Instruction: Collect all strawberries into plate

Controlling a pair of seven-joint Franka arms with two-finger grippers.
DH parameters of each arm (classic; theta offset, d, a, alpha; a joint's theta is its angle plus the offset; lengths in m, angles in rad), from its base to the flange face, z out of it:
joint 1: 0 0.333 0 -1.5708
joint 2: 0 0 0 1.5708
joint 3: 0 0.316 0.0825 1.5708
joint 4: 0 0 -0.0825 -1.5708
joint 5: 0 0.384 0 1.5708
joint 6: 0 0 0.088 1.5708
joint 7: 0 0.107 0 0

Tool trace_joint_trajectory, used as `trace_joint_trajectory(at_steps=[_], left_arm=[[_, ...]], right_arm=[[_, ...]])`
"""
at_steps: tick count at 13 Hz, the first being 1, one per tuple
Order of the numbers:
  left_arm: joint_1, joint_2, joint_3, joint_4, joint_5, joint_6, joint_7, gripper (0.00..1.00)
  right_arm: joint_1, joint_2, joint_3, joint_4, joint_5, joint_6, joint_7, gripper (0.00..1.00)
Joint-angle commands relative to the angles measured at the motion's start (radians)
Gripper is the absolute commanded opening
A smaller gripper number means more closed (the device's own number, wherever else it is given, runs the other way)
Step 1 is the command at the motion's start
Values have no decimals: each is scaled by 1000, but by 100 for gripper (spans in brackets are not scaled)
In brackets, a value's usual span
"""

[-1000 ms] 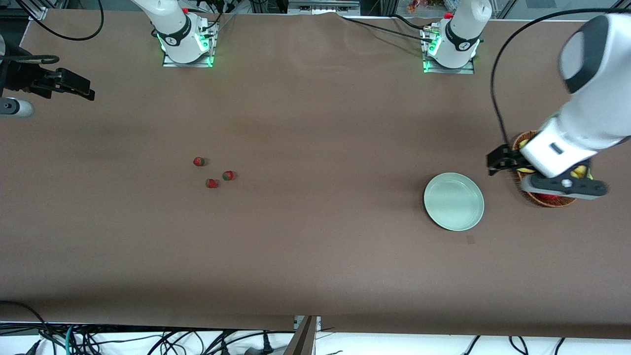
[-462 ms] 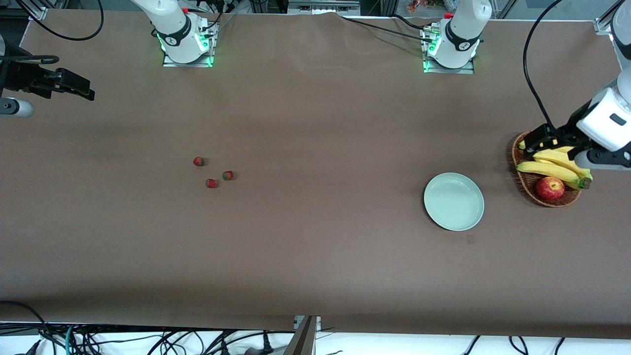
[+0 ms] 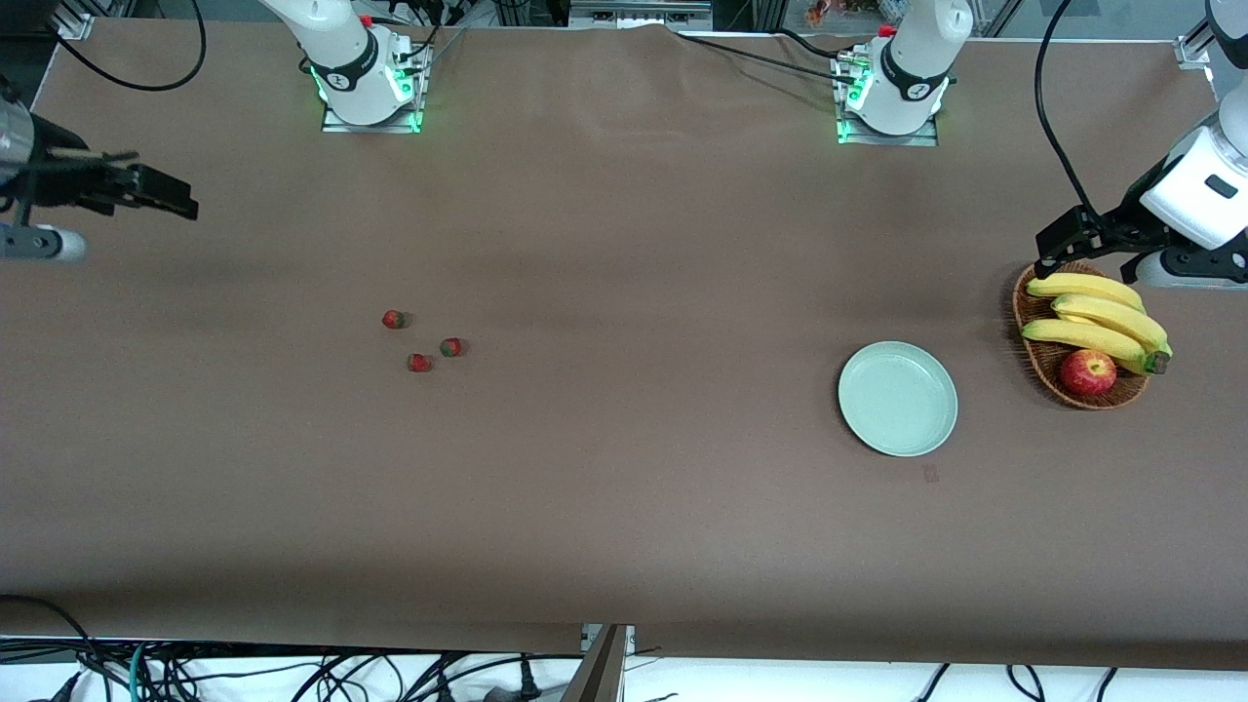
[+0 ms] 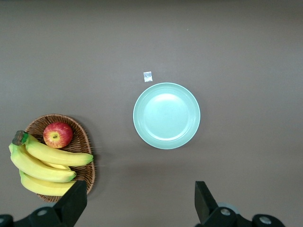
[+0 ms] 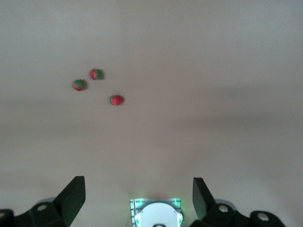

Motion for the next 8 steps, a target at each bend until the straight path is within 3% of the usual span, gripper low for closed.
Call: trace_joint_trajectory(at_steps=[1,6,8], left_arm=[[11,-21,2,-21,-13,9,17,100],[18,-10,2,-24,-15,19,17,100],[18,-10,2,-24,-13,16,17,100]], right_arm=[[40,98,6,23,-24,39,3,100],[92,312,6,7,-17,197,8,100],[94,330,4,-25,-26,228,8,100]])
